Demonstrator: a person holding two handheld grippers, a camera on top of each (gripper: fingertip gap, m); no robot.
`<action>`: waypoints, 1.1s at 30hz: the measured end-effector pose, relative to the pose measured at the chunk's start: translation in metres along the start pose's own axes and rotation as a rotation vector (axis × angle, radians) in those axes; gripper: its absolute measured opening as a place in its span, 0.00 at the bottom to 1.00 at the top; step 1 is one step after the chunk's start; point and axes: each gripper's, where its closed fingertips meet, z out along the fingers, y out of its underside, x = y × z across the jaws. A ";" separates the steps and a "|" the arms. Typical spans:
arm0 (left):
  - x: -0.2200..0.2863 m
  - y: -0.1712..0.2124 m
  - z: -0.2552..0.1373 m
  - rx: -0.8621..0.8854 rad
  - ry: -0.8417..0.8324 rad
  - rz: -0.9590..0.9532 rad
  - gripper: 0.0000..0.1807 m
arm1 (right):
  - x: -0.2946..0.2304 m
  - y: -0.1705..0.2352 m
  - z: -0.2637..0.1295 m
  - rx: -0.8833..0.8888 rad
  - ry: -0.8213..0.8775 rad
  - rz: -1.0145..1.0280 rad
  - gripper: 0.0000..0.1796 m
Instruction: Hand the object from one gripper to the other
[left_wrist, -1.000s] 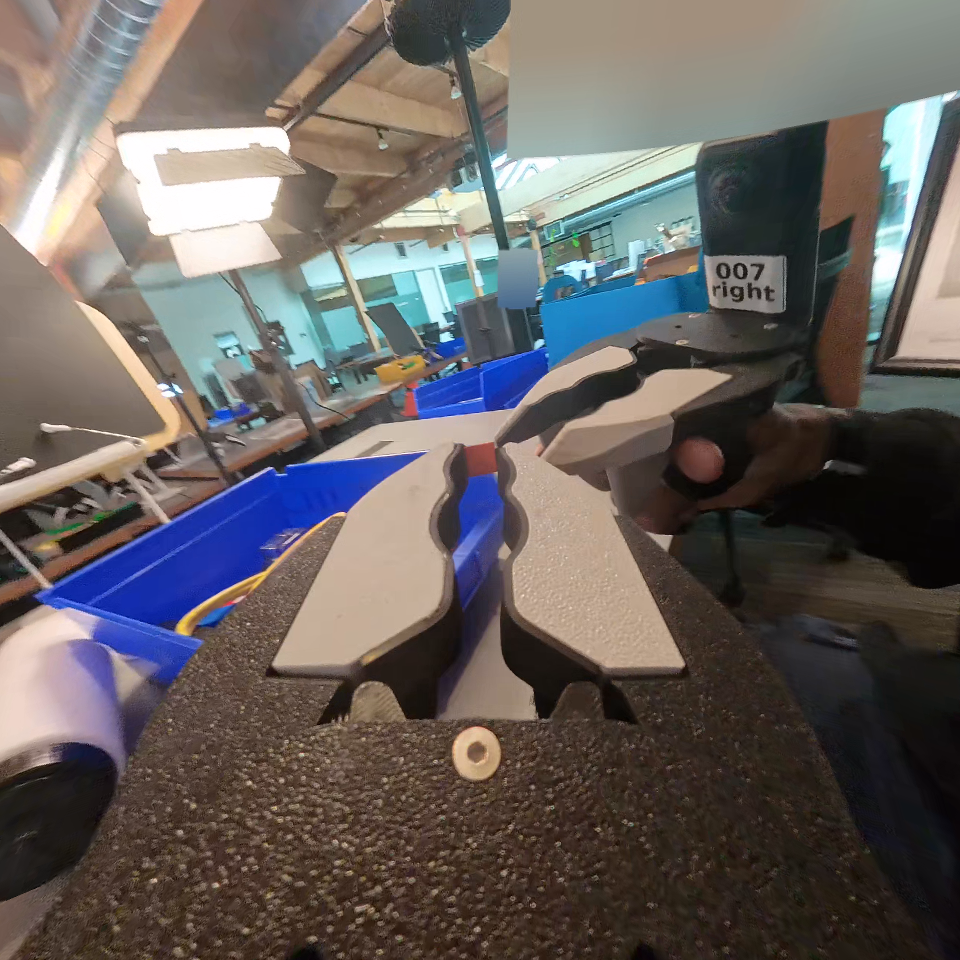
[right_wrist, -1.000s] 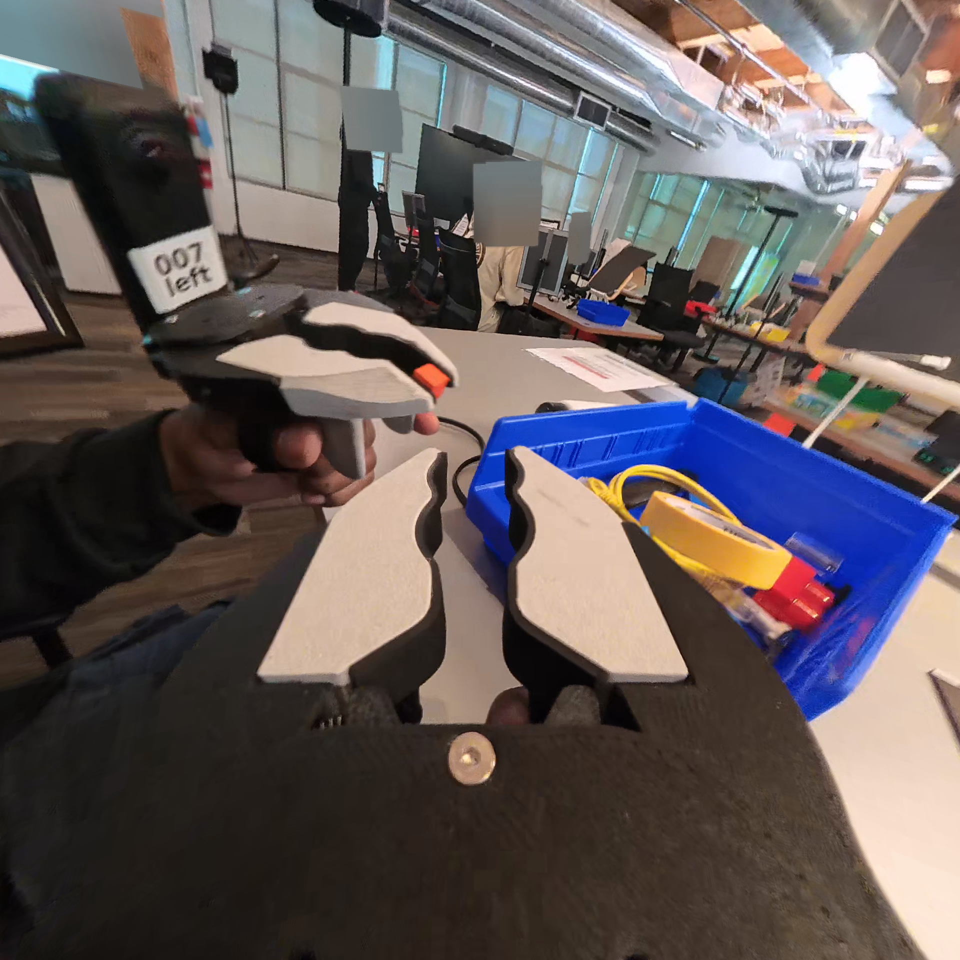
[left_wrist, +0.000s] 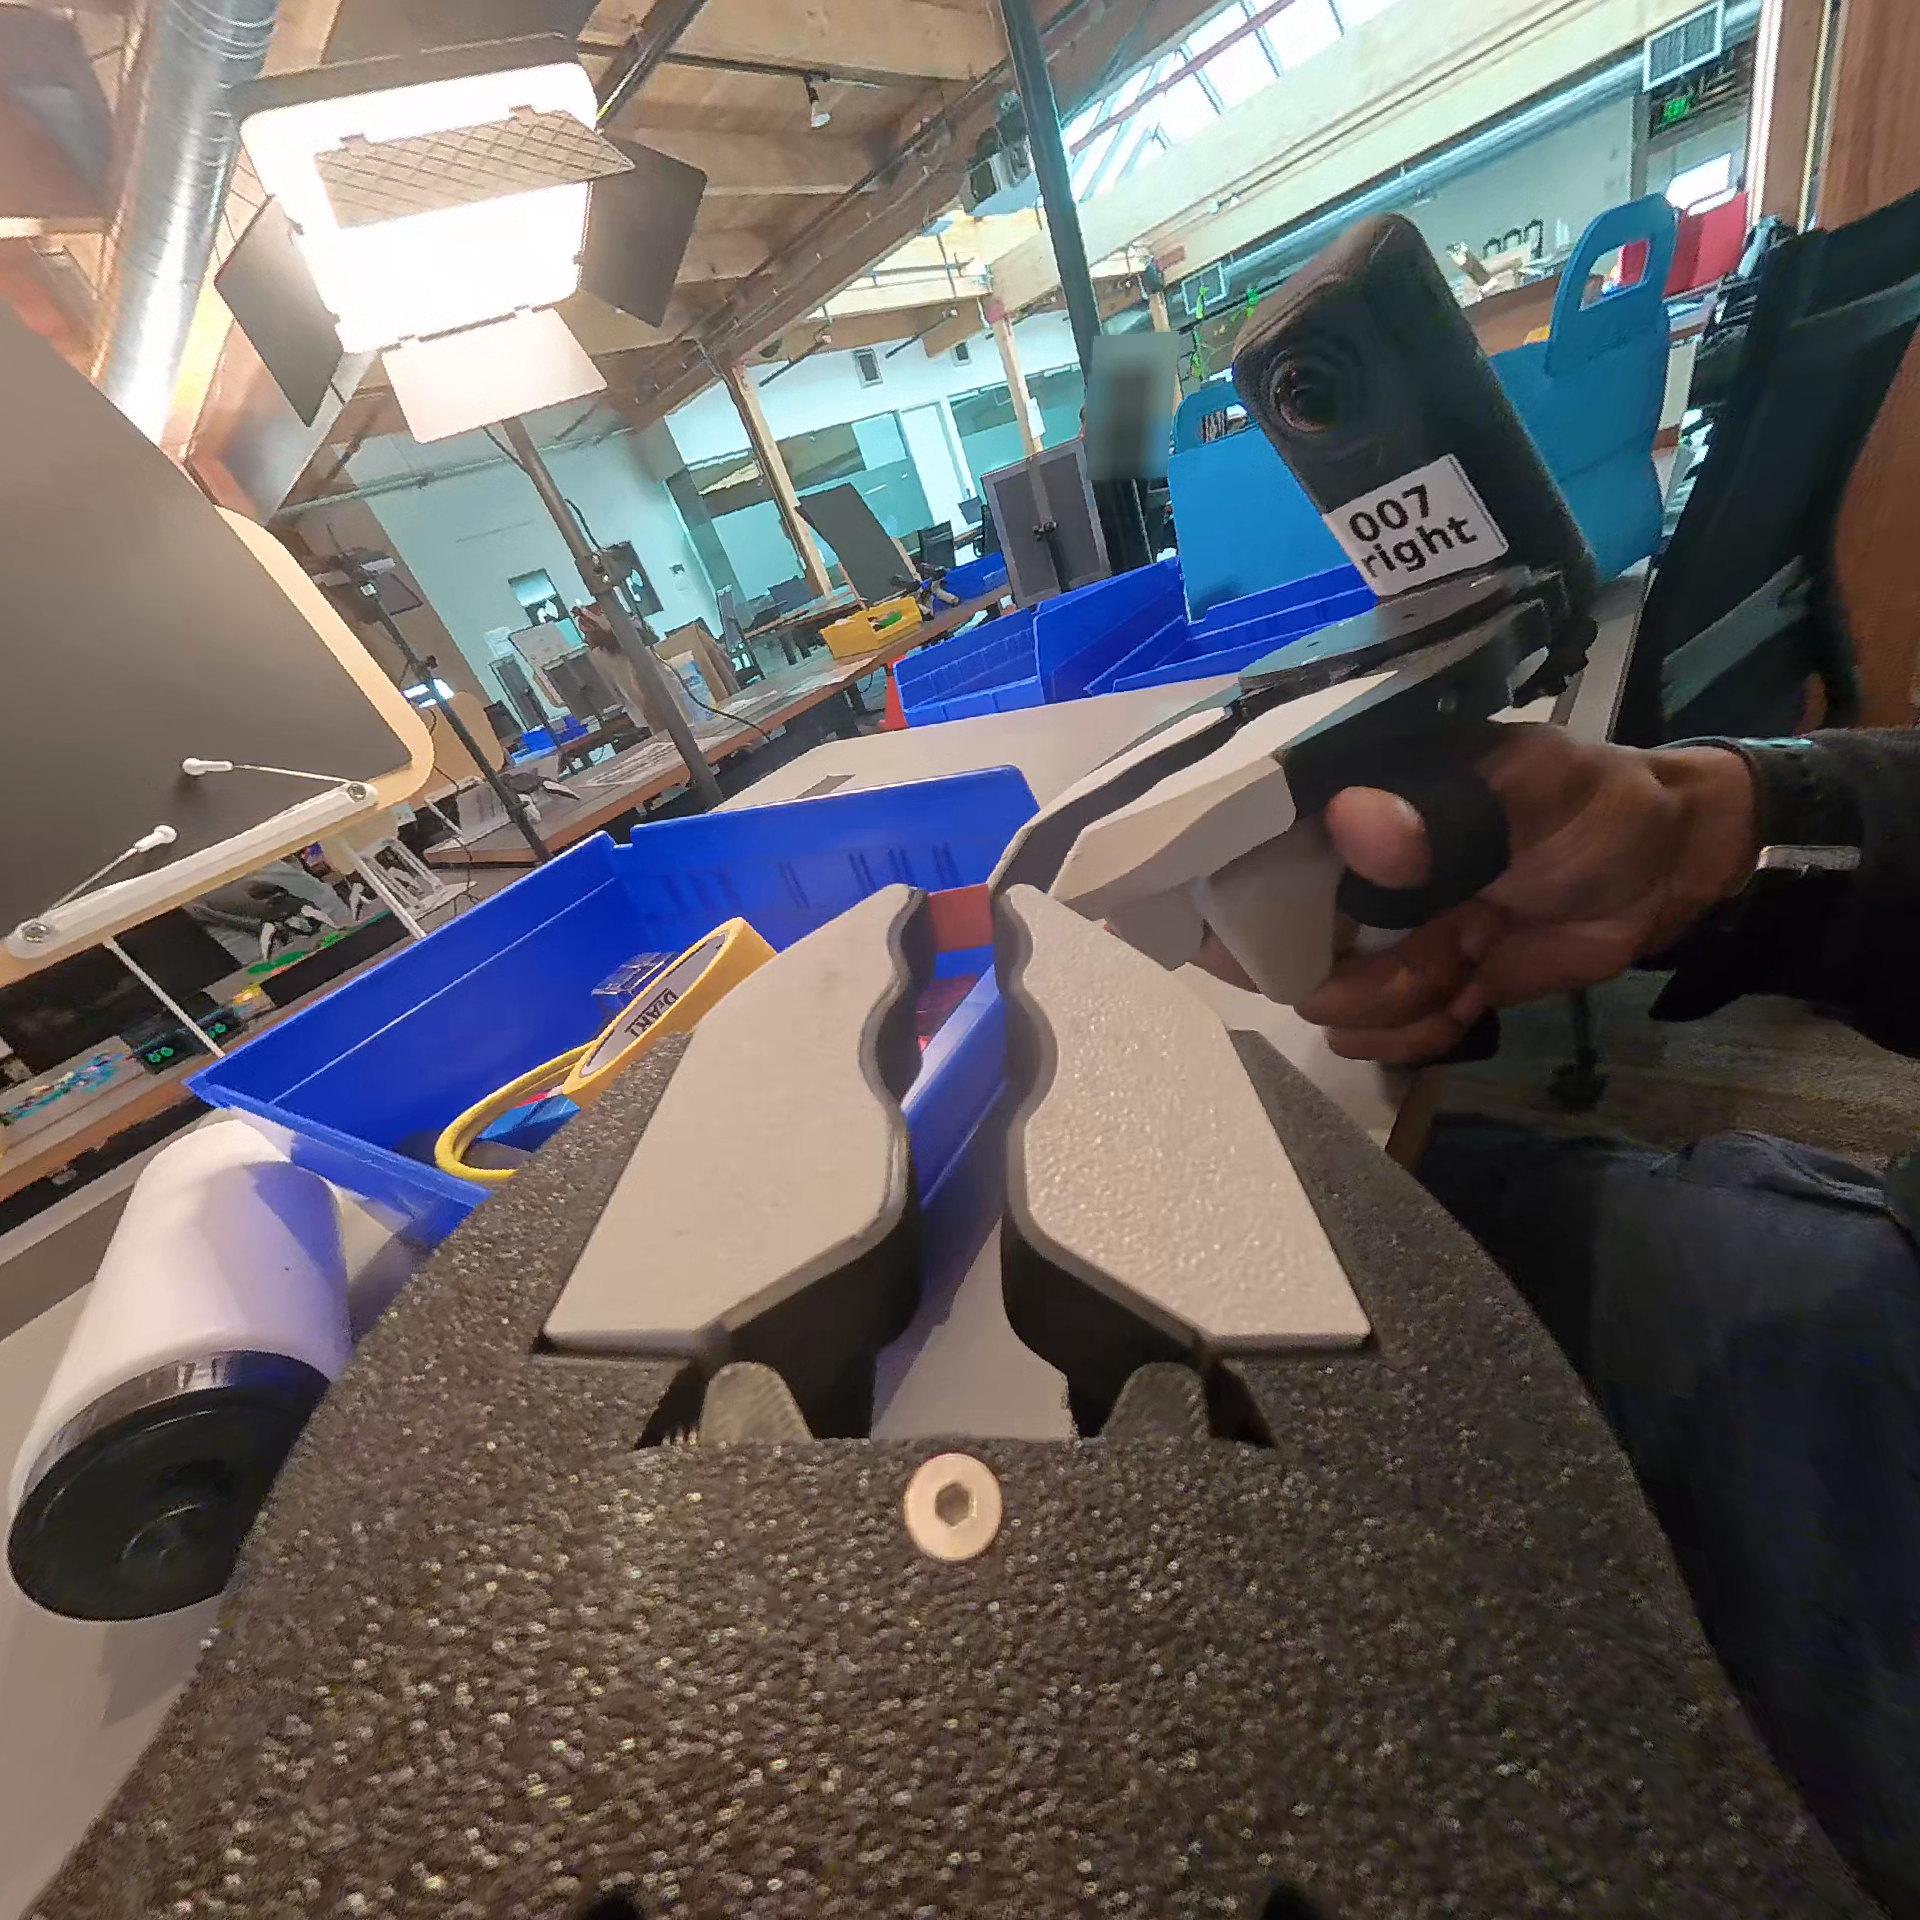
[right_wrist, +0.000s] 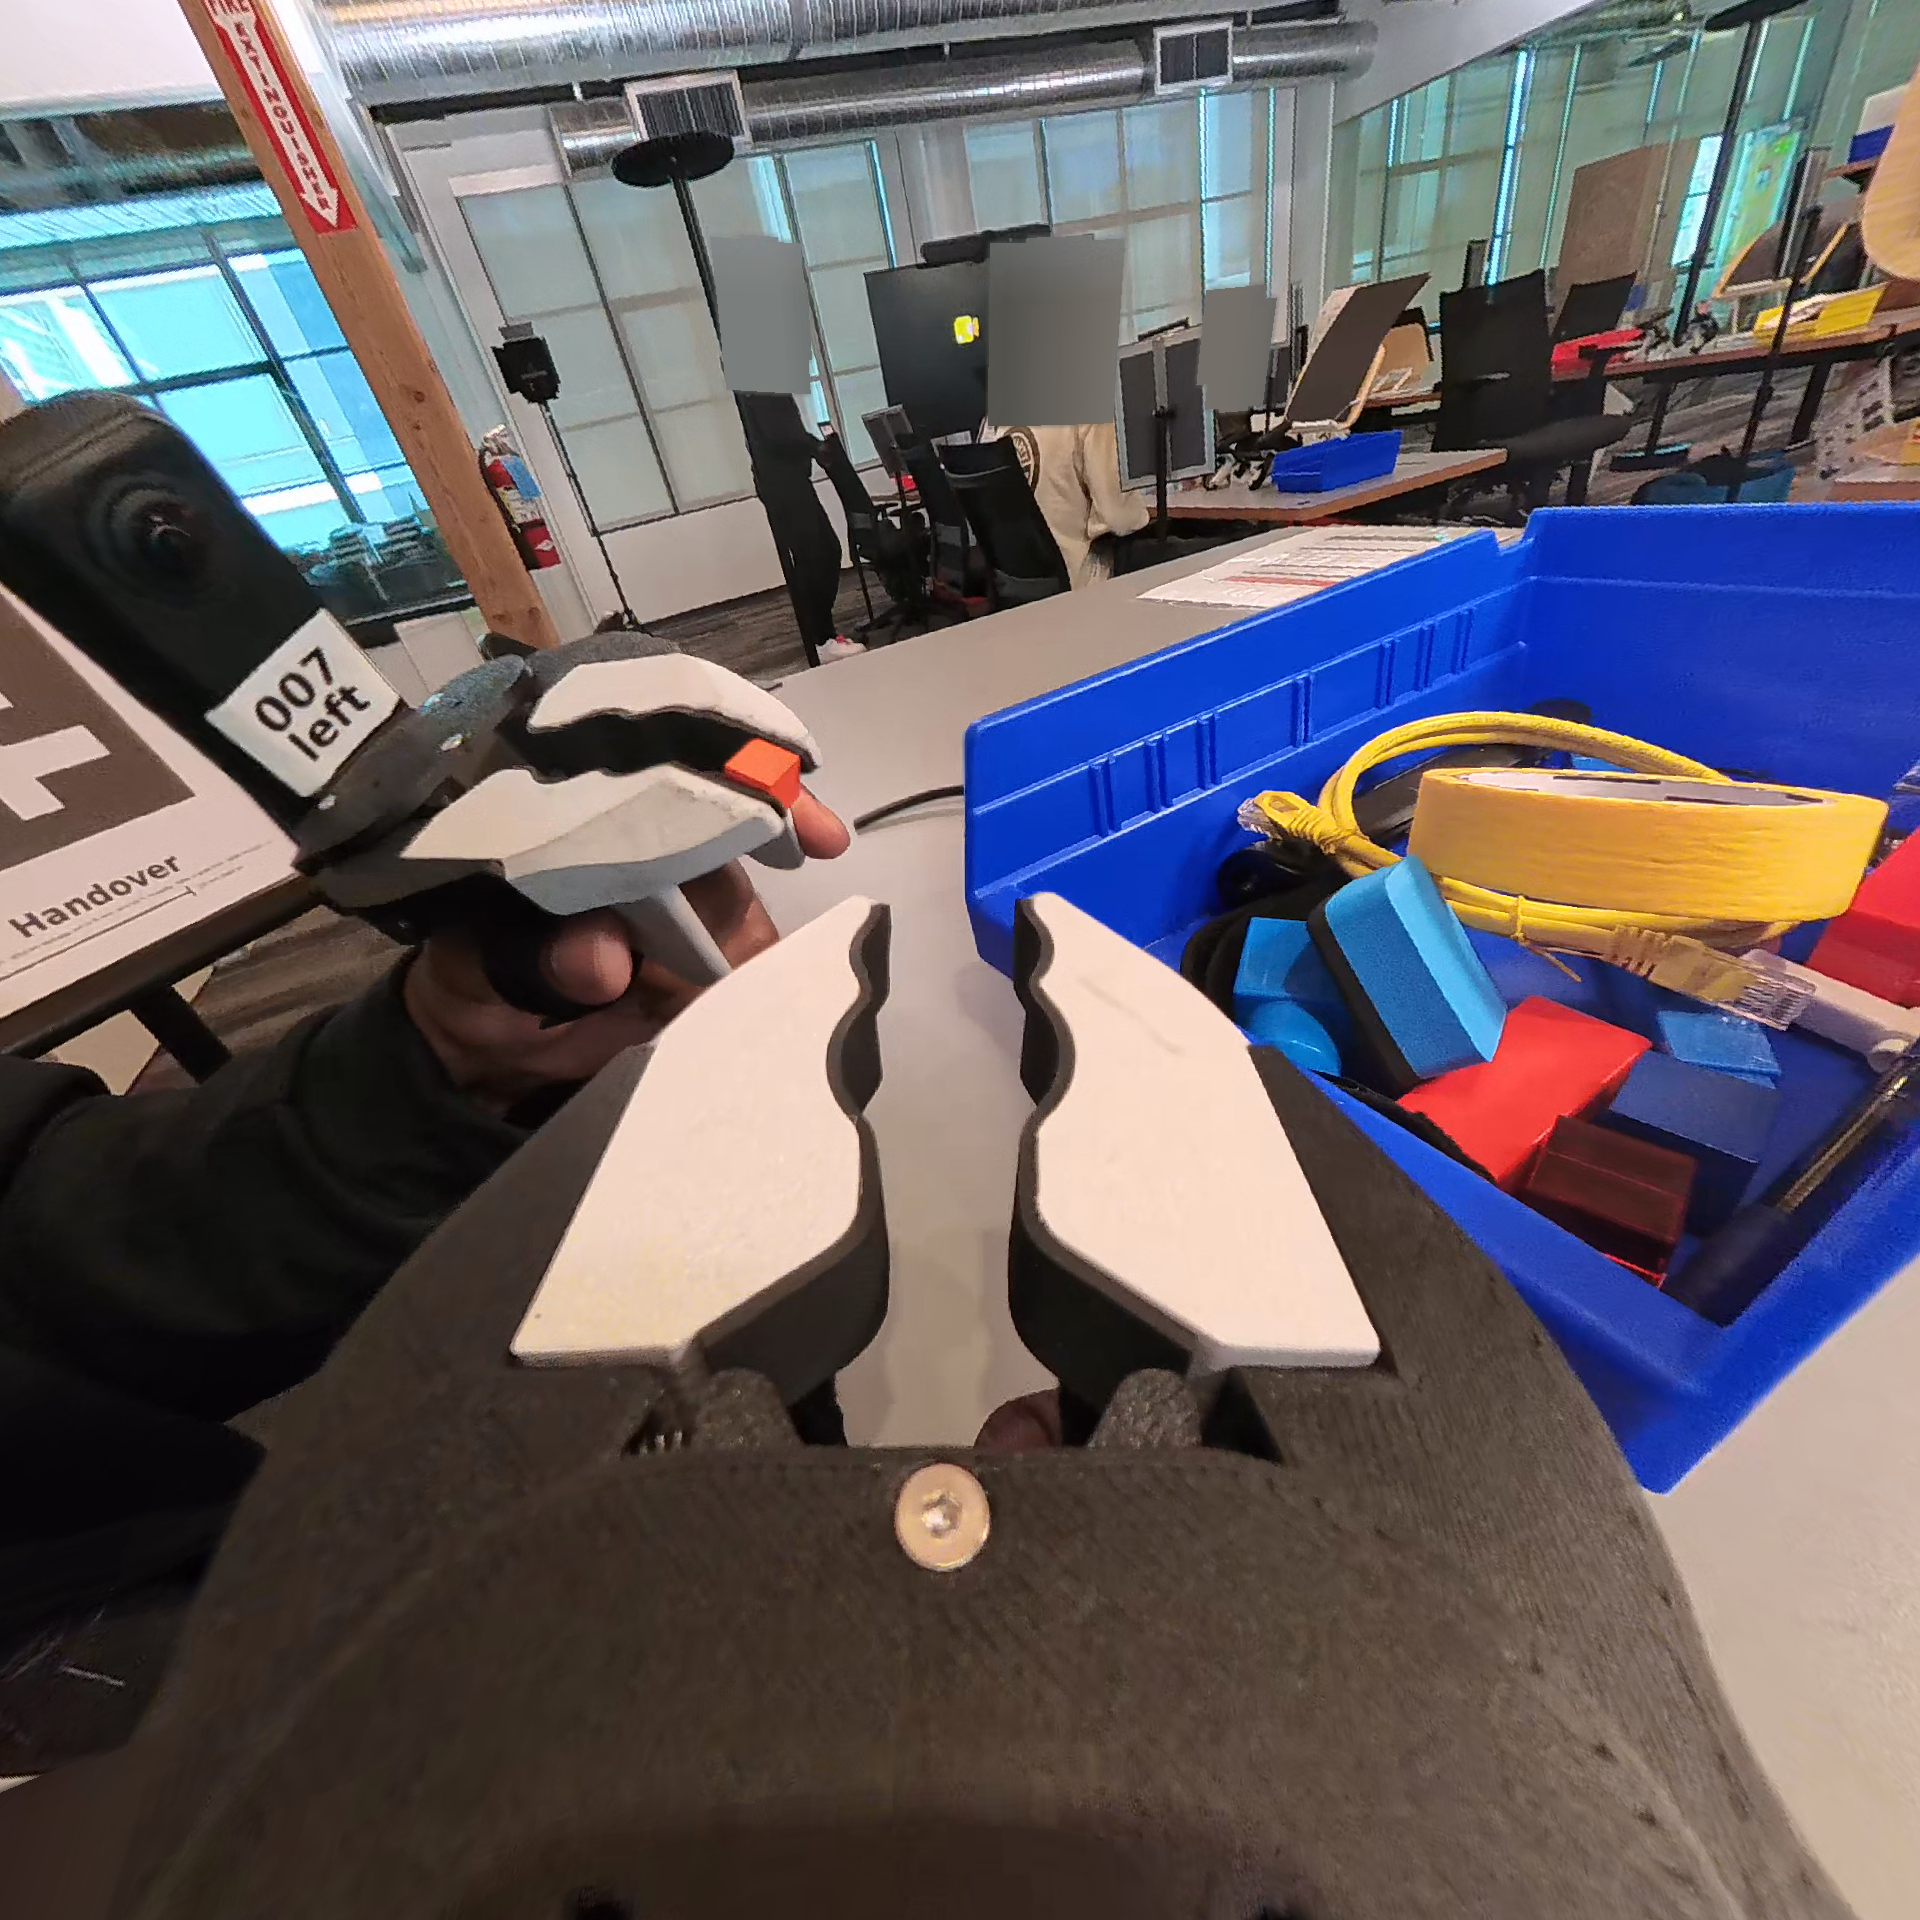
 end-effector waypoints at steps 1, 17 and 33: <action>0.000 0.000 0.000 -0.001 -0.002 0.008 0.07 | -0.001 0.001 0.000 -0.007 0.003 -0.007 0.13; -0.006 0.015 0.004 -0.106 -0.051 0.030 0.06 | 0.000 0.015 0.005 -0.091 -0.017 0.049 0.14; -0.005 0.002 -0.006 -0.035 -0.249 0.620 0.06 | -0.023 -0.007 -0.001 -0.016 -0.212 0.280 0.15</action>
